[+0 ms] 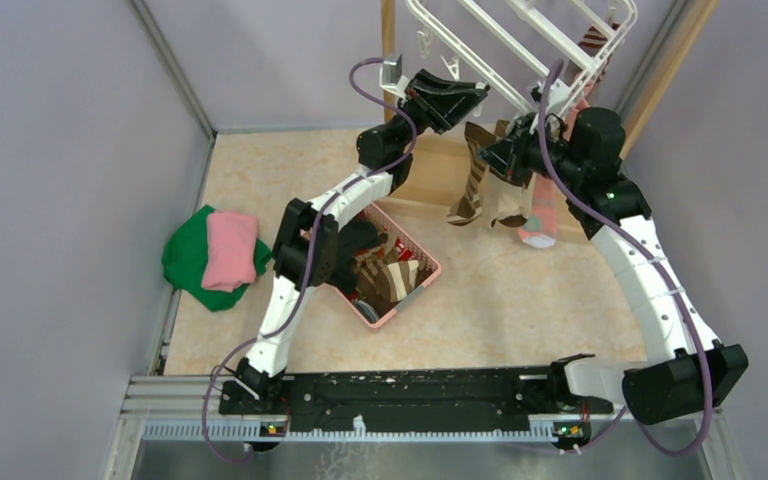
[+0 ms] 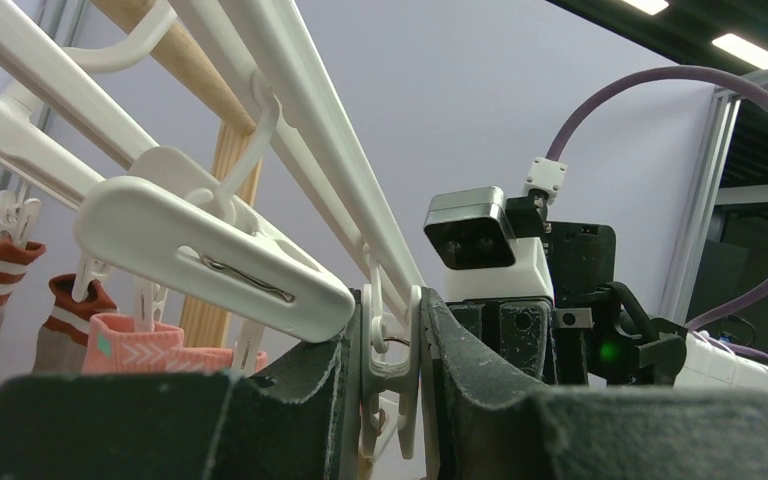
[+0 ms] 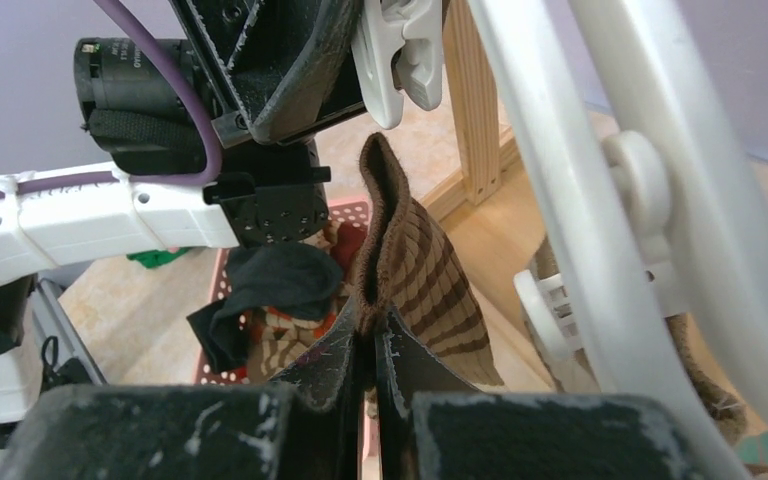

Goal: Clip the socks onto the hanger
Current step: Rotate the hanger at the center of the board.

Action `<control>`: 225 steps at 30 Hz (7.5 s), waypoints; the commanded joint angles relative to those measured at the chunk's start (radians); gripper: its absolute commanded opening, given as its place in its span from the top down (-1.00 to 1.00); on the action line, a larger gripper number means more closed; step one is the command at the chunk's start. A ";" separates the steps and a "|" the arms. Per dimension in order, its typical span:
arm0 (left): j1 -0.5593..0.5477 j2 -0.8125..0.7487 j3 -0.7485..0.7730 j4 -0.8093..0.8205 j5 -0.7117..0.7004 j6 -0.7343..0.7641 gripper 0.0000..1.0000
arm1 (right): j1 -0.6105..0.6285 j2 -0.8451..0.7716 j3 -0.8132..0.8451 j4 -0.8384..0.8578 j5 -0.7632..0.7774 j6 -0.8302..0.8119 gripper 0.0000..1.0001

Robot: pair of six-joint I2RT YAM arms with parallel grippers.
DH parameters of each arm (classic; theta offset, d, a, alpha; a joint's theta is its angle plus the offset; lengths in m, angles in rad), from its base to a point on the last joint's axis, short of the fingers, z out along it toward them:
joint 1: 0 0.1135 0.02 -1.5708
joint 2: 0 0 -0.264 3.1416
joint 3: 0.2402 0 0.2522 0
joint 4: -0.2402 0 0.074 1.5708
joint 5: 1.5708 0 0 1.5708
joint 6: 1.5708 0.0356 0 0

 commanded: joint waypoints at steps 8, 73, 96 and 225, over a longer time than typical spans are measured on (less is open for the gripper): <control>0.002 -0.023 0.038 0.108 -0.013 -0.045 0.90 | 0.003 0.021 0.040 0.109 0.026 0.152 1.00; 0.023 -0.170 -0.309 0.187 0.057 0.190 -0.71 | -0.068 -0.106 -0.085 0.000 -0.126 -0.139 1.00; 0.114 -0.526 -0.617 -0.067 0.457 0.611 -0.62 | -0.106 -0.120 -0.094 -0.038 -0.119 -0.208 1.00; 0.173 -0.295 0.173 -1.043 -0.292 0.029 0.55 | -0.363 -0.254 -0.253 -0.394 -0.593 -0.669 1.00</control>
